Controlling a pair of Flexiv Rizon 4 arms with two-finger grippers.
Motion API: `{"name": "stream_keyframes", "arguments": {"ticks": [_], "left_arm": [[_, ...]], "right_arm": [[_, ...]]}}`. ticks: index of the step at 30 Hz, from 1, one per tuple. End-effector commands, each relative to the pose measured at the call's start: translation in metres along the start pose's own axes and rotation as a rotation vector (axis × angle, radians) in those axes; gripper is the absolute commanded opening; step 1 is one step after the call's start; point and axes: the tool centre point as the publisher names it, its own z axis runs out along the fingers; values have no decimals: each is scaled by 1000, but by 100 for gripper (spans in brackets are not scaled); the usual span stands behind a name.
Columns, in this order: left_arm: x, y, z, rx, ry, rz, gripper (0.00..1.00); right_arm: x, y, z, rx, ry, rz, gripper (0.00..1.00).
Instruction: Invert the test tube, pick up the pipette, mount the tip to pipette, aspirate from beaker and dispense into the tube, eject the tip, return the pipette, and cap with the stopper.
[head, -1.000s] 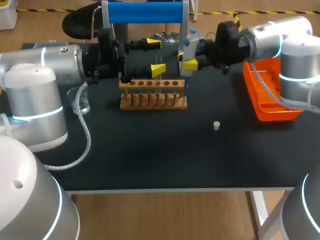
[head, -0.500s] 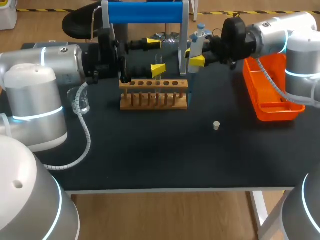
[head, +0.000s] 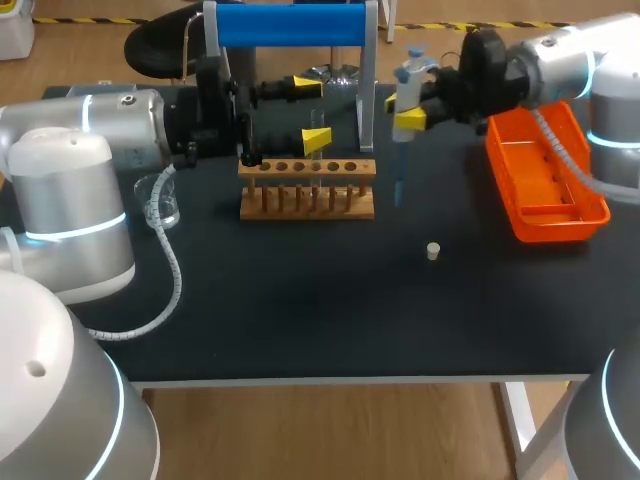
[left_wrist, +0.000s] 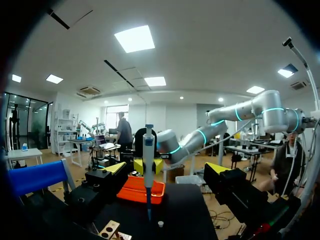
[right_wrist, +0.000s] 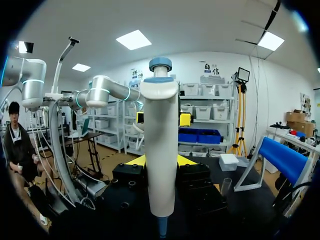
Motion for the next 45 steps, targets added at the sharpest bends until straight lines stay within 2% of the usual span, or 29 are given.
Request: {"name": "stream_keyframes", "arguments": {"ticks": [1,7,12,15,23,34,45], "left_arm": [[0,0,0,1,-1,1,100],[0,0,0,1,-1,1,100],[0,0,0,1,-1,1,100],[0,0,0,1,-1,1,100],[0,0,0,1,-1,1,100],[0,0,0,1,-1,1,100],[0,0,0,1,-1,1,100]], "right_arm": [[10,4,-37,50,12,-7,0],[17,10,-82,48,0,-8,0],[22,20,-122,93,-34,-34,0],[26,26,-145,91,-52,-33,0],[37,34,-193,81,-104,-34,0],[46,36,-240,29,-153,-23,0],[50,39,-266,-34,-179,-22,0]]}}
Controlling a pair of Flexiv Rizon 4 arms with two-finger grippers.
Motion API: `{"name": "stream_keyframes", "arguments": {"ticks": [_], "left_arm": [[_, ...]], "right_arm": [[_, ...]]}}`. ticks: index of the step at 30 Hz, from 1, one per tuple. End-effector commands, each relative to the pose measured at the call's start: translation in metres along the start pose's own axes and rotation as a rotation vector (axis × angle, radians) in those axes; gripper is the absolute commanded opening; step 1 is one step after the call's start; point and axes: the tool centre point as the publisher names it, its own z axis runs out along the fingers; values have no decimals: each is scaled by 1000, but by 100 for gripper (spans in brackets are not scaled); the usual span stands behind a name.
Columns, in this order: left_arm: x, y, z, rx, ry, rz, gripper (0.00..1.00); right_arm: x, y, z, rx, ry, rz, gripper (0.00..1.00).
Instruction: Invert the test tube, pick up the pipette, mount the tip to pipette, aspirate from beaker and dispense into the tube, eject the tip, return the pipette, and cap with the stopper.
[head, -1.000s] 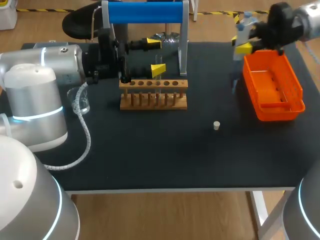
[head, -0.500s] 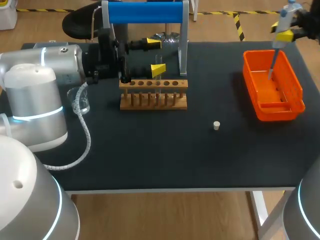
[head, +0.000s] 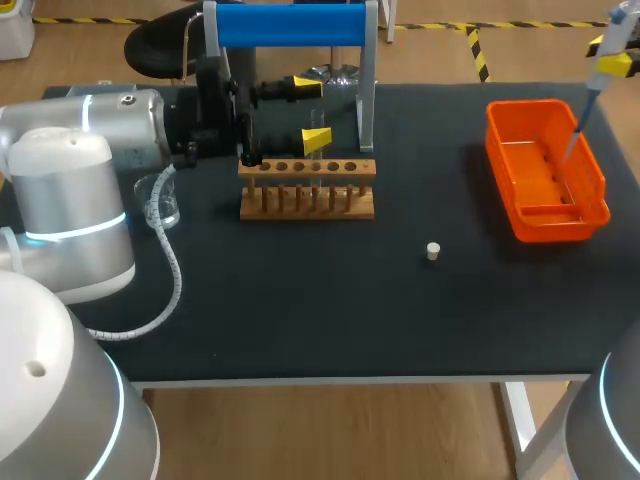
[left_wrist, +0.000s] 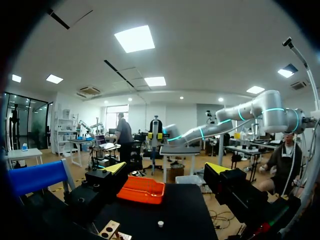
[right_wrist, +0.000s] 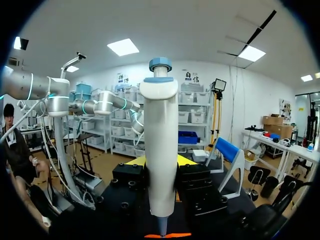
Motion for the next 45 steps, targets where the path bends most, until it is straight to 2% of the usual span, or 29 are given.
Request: {"name": "stream_keyframes", "arguments": {"ticks": [1,17,29,45], "left_arm": [[0,0,0,1,-1,1,100],[0,0,0,1,-1,1,100],[0,0,0,1,-1,1,100],[0,0,0,1,-1,1,100]], "right_arm": [[0,-1,-9,-13,9,0,0],[-5,0,-28,-28,21,-14,0],[-7,0,-23,-41,16,-27,0],[-7,-1,-19,-4,10,-18,0]]}}
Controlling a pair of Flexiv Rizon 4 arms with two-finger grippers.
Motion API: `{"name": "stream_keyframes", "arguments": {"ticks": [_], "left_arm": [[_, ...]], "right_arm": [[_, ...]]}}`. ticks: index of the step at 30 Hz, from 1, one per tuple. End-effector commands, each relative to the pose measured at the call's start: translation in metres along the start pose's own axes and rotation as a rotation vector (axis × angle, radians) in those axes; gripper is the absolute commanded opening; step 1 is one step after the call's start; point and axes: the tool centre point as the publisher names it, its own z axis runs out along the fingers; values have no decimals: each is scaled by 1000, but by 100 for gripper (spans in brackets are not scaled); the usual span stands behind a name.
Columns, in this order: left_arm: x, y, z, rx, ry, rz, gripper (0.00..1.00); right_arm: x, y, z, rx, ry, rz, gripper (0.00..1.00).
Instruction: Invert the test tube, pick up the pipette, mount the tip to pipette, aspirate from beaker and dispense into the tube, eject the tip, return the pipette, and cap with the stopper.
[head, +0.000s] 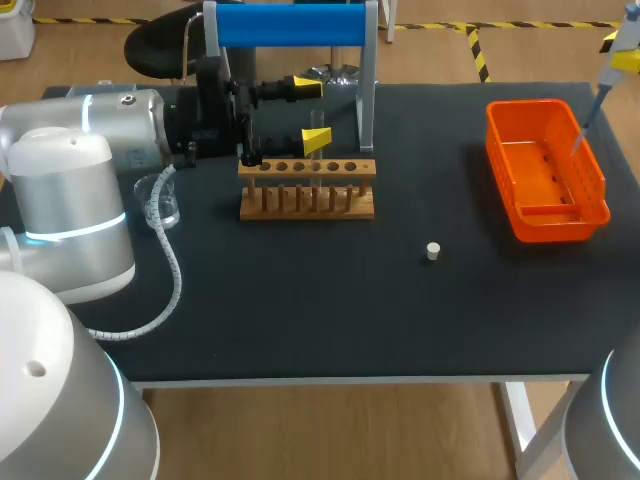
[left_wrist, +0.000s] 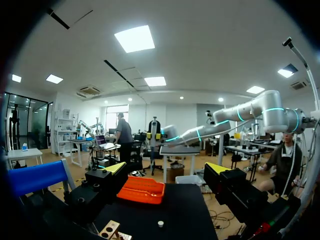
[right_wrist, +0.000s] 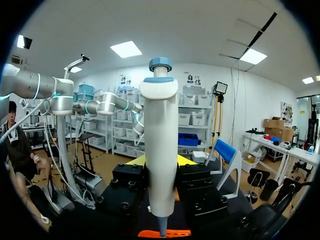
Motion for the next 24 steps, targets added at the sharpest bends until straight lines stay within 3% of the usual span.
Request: {"name": "stream_keyframes", "arguments": {"ticks": [1,24], "left_arm": [[0,0,0,1,-1,1,100],[0,0,0,1,-1,1,100]], "right_arm": [[2,2,0,6,-9,2,0],[4,3,2,9,-31,-5,0]]}}
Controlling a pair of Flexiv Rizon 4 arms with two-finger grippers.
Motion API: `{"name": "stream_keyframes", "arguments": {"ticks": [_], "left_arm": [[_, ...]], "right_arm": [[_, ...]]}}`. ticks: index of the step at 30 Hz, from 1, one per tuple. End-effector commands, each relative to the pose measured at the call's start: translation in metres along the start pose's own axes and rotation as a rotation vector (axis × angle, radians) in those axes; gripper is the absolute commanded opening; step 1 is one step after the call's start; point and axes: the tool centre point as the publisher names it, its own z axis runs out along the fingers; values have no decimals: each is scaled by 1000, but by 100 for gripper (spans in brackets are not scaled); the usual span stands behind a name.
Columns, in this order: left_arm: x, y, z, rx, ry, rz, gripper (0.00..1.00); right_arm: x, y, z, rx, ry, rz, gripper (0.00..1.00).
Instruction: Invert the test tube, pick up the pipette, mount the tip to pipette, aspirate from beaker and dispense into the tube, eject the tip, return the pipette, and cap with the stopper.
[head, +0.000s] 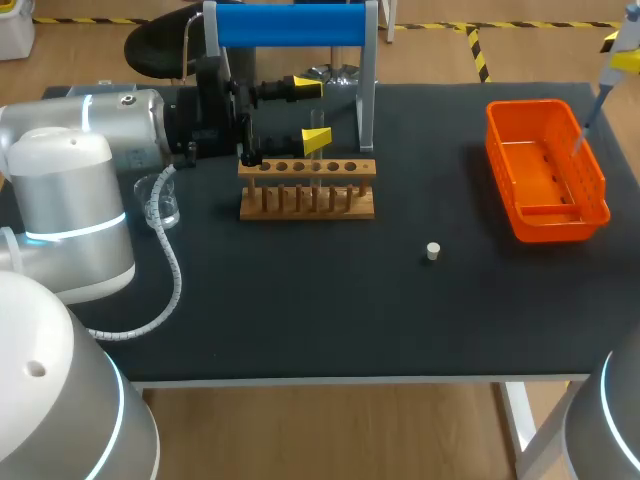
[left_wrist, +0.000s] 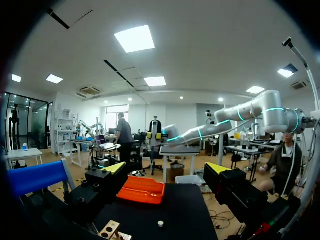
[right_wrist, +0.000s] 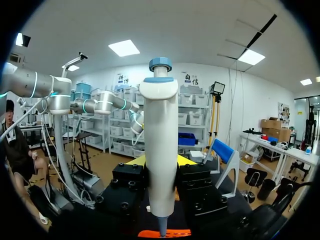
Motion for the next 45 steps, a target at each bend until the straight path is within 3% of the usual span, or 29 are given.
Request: {"name": "stream_keyframes", "arguments": {"ticks": [1,6,18,29,34,45], "left_arm": [[0,0,0,1,-1,1,100],[1,-5,8,-1,-10,15,100],[-7,-42,78,-83,-57,29,100],[-10,-48,145,-78,1,25,100],[-11,-51,160,-79,39,30,100],[-9,-55,176,-94,44,36,100]], "right_arm": [[2,1,1,5,-4,0,0],[2,1,1,5,-4,0,0],[2,1,1,5,-4,0,0],[2,1,1,5,-4,0,0],[2,1,1,8,-12,-4,0],[1,2,-1,-10,-66,13,0]]}}
